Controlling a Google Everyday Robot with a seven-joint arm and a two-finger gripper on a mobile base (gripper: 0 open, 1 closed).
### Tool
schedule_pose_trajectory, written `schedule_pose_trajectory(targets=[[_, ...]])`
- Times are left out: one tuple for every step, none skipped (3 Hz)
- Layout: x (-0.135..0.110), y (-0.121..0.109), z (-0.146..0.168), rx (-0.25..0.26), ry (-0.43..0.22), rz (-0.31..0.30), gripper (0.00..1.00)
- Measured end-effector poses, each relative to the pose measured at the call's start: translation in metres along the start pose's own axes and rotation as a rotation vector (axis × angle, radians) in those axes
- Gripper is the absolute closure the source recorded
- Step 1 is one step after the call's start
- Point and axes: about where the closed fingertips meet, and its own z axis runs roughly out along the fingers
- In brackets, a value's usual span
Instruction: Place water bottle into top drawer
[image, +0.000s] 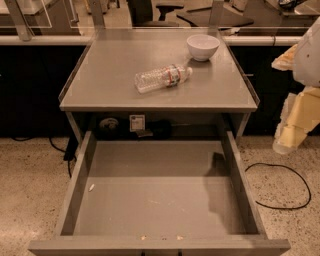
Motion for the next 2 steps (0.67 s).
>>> schedule_pose_trajectory(targets=[[0.0000, 0.0000, 0.0000, 0.000, 0.000, 0.000, 0.00], [-0.0037, -0.0067, 0.0077, 0.001, -0.010, -0.017, 0.00]])
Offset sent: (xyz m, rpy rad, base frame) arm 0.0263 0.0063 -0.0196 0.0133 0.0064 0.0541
